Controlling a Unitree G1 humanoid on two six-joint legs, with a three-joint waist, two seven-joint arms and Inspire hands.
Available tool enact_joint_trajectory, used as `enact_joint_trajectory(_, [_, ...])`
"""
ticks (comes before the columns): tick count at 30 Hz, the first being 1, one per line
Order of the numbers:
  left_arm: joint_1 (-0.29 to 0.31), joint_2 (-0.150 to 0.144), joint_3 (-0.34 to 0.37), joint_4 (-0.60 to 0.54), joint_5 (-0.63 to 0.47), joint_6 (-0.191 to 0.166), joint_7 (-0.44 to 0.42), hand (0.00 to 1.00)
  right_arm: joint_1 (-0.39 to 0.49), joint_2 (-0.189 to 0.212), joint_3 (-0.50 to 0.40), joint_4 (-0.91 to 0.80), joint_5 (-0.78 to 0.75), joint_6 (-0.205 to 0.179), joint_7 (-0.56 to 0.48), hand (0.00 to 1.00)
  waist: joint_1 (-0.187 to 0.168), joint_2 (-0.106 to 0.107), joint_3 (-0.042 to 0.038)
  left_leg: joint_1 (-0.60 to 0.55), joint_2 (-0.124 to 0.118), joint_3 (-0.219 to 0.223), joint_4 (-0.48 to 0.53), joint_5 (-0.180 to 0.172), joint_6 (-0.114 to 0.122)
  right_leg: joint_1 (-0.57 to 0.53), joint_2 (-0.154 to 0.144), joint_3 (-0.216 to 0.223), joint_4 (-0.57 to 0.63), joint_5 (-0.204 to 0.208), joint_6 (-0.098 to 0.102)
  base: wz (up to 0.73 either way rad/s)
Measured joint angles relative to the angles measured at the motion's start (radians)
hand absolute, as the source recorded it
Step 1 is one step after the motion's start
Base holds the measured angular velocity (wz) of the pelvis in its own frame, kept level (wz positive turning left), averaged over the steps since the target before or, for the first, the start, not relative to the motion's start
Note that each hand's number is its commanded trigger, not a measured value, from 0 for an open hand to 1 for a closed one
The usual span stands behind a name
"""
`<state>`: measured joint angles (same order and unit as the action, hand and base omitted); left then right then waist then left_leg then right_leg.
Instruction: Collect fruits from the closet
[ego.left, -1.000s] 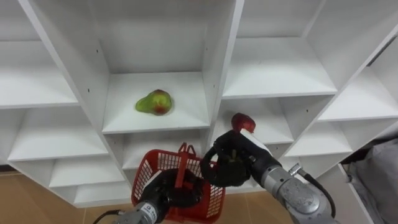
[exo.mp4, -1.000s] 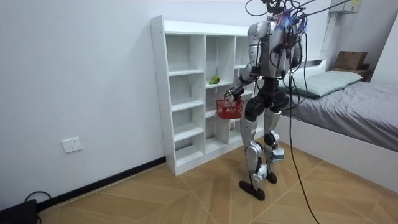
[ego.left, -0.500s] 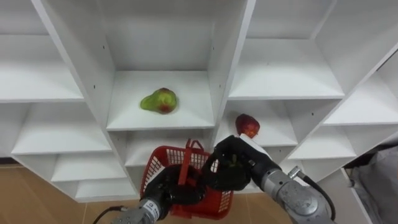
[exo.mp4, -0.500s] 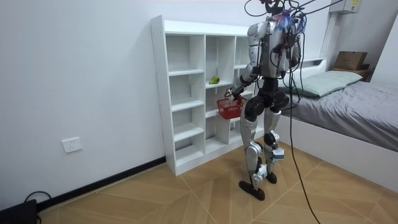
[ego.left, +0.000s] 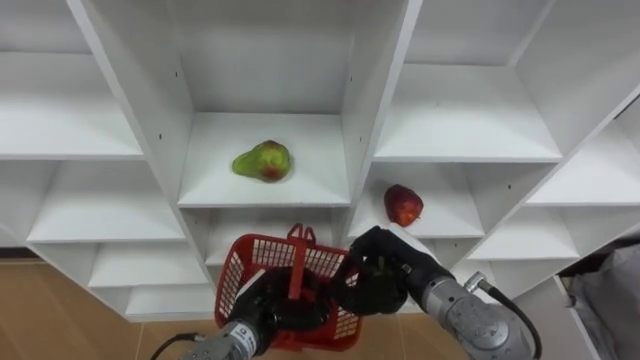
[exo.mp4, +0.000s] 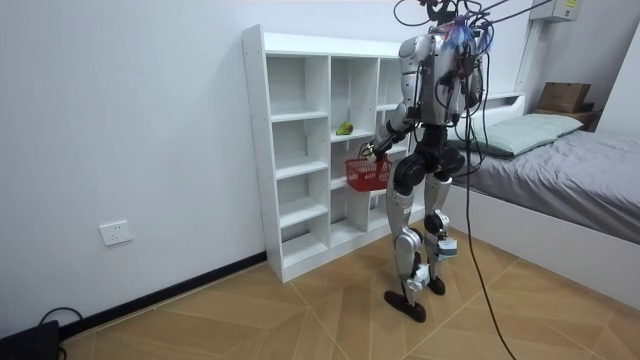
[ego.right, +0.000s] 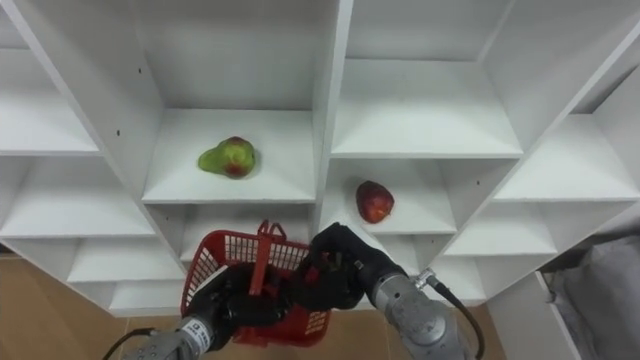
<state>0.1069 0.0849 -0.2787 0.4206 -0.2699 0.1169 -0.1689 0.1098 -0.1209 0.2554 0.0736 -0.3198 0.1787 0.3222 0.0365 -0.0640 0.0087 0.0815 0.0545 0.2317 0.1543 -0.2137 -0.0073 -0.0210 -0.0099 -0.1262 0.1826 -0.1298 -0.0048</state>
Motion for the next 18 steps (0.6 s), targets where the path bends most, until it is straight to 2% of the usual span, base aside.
enact_joint_trajectory(12, [0.0,0.004,0.0,-0.009,-0.001,0.015,-0.001,1.0,-0.01,0.007,0.009,0.044,0.001,0.011,-0.062,1.0,0.003,0.002,0.0,-0.001,0.0,0.001,0.0,0.0,0.0,0.001,0.0,-0.005,0.001,0.0,0.0,0.0])
enact_joint_trajectory(18, [0.001,0.004,0.0,-0.021,-0.002,0.015,0.0,1.0,-0.012,0.007,0.01,0.074,0.003,0.011,-0.093,1.0,0.003,0.014,-0.0015,-0.001,0.0,-0.005,0.002,0.0,0.0,0.005,-0.001,-0.011,0.002,0.0,0.0,0.01])
